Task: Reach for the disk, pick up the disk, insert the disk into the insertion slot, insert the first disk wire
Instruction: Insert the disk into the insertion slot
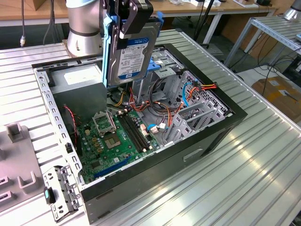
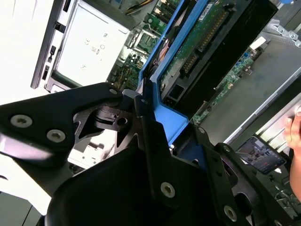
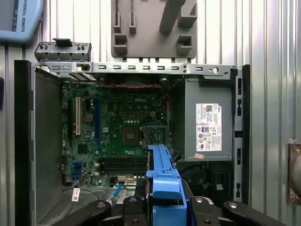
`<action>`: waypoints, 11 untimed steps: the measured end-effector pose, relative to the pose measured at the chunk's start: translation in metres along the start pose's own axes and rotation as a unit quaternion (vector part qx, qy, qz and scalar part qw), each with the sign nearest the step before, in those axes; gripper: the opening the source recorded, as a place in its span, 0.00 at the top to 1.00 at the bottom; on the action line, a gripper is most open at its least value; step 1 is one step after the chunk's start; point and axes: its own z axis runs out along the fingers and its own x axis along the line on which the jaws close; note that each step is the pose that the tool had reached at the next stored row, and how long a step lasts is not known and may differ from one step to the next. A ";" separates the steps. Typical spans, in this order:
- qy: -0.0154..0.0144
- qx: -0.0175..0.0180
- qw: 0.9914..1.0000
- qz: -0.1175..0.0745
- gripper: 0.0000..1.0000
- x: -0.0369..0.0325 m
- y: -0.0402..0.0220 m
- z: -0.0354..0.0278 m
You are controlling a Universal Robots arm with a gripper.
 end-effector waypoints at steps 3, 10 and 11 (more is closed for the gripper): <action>0.000 0.000 1.000 0.000 0.63 0.0023 0.0000 -0.0001; 0.000 0.000 1.000 0.000 0.63 0.0111 -0.0001 -0.0005; 0.000 0.000 1.000 0.000 0.63 0.0121 -0.0001 -0.0005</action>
